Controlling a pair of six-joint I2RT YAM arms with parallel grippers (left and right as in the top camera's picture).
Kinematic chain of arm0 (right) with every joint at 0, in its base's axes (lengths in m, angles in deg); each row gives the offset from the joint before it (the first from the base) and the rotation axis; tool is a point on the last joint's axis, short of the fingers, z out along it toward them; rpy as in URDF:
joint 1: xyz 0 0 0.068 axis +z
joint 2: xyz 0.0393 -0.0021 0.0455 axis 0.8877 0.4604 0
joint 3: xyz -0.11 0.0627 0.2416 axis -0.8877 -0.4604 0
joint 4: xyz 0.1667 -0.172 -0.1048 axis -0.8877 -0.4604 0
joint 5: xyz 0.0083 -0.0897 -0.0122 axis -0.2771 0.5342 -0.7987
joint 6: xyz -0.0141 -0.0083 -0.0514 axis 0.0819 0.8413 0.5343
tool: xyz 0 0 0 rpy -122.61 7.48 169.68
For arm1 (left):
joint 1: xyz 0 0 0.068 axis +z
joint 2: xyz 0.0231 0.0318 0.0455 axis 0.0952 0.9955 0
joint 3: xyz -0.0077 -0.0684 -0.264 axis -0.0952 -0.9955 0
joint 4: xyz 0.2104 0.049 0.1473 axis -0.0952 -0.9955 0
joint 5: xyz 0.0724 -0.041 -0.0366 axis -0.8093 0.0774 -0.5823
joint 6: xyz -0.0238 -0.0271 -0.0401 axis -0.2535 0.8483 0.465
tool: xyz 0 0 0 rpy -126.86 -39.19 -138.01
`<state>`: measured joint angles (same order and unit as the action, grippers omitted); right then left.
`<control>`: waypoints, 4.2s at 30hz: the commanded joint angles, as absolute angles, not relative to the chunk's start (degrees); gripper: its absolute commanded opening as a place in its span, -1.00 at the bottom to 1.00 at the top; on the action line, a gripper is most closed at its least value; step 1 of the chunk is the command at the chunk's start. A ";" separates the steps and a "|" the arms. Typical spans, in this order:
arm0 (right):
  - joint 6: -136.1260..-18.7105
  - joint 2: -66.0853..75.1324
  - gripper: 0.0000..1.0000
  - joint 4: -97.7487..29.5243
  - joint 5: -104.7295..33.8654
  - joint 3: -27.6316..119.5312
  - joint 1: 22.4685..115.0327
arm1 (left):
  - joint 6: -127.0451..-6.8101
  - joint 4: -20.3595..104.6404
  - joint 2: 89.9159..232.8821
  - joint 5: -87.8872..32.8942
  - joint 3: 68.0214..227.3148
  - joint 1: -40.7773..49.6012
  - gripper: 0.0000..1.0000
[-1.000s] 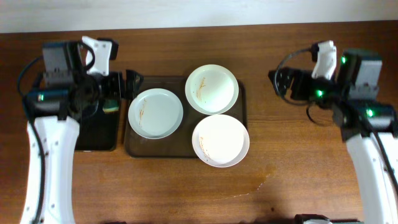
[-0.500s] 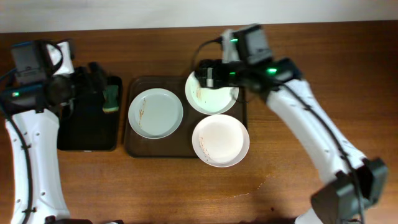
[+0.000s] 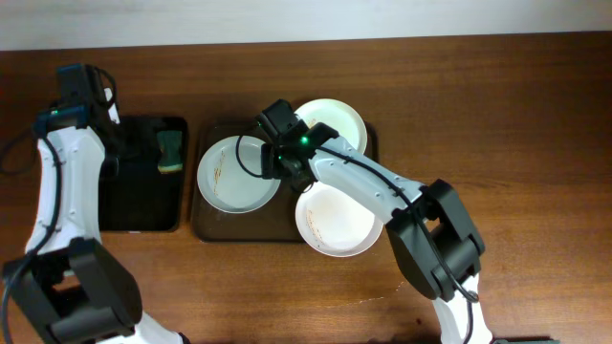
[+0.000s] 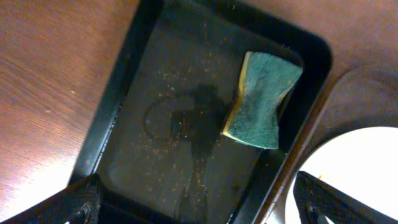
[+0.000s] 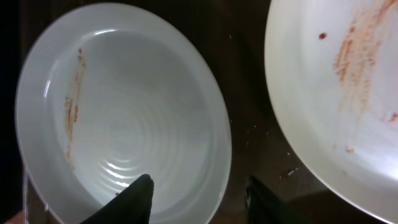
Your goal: Clean dirty plates on tray and stack at the side
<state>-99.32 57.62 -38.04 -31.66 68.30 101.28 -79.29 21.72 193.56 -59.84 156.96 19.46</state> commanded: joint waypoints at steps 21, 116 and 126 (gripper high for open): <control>-99.78 65.32 -0.90 -38.89 -30.50 69.13 101.57 | -86.28 31.42 206.19 -50.36 157.79 18.67 0.17; -95.52 65.30 -0.92 -39.72 -44.71 69.15 95.56 | -68.97 38.20 216.05 -58.21 154.51 -2.07 -0.98; -96.15 65.32 -0.92 -39.06 -41.85 69.11 98.62 | -67.00 53.17 216.05 -59.67 157.50 -4.17 -0.98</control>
<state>-99.56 63.94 -37.45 -40.01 69.48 96.63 -67.99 50.11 214.43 -57.24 156.59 -4.28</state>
